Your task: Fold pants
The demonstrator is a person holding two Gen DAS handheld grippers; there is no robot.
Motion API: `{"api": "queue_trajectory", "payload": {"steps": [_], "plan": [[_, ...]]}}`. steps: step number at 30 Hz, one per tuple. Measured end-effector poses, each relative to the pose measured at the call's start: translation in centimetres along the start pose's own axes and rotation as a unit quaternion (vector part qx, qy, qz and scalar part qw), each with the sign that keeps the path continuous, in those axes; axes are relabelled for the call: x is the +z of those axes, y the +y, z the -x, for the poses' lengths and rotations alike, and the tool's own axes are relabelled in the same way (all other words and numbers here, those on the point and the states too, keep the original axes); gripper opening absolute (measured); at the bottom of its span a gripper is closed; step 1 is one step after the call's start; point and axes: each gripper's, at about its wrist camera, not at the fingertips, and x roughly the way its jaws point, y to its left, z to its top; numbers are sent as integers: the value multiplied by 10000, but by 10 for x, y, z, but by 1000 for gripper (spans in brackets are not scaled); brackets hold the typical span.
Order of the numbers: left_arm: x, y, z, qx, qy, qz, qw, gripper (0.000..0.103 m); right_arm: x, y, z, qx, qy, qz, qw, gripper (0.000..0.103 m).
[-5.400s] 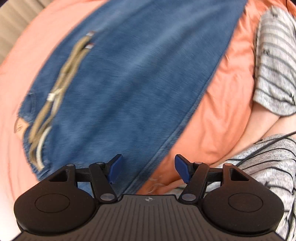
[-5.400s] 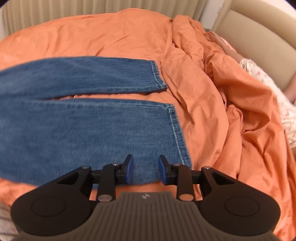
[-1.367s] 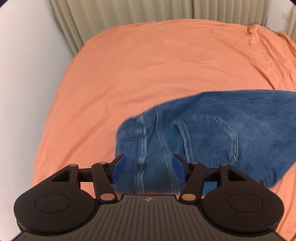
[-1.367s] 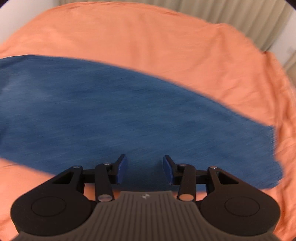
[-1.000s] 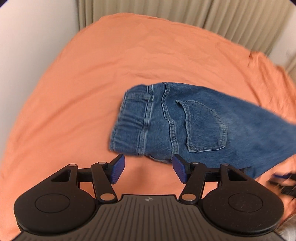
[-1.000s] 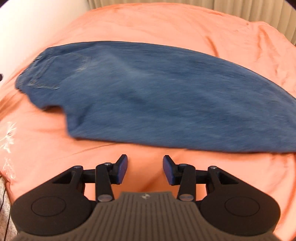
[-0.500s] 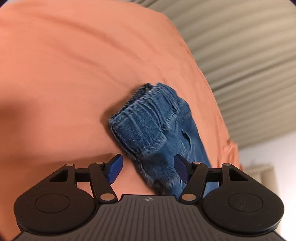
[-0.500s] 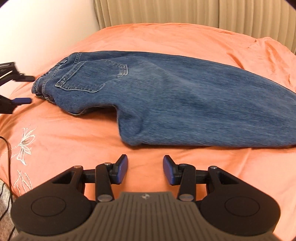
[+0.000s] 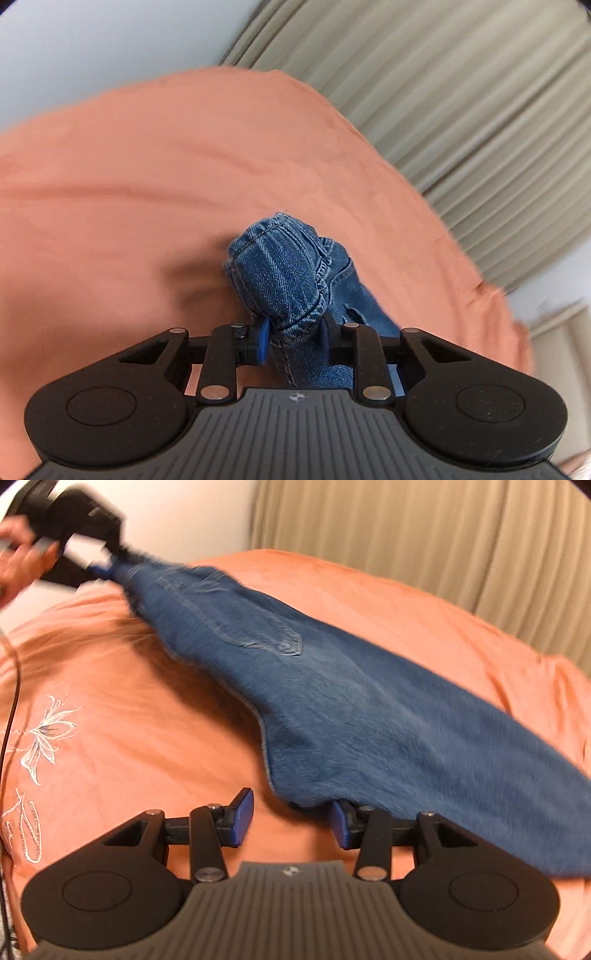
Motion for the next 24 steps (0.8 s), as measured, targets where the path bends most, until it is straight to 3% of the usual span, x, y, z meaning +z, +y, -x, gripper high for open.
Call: {"api": "queue_trajectory", "payload": {"steps": [4,7,8,9,11,14,19,20,24], "plan": [[0,-2,-11,409,240,-197,9987,28,5,4,2,-341,-448,224,9982,39],[-2,3,-18,585,433,-256,9970,28,6,4,0,-402,-486,356,9974,38],[-2,1,-20,645,486,-318,9962,28,6,4,-3,-395,-458,424,9973,33],[-2,-1,-21,688,518,-393,9955,28,6,4,-5,-353,-386,473,9975,7],[2,-9,-19,784,581,-565,9936,28,6,-2,-3,-6,-39,389,9992,5],[10,-27,-9,904,632,-918,9896,27,7,-11,16,263,-54,215,9994,3],[9,-36,-21,1235,1034,-1547,9747,27,0,-15,11,510,296,-113,9982,2],[6,-33,-29,1348,1171,-1611,9706,27,-7,-19,-1,583,520,-454,9959,2],[-13,-17,-54,1601,1554,-1934,9554,29,-8,-29,-13,651,647,-971,9910,2]]}}
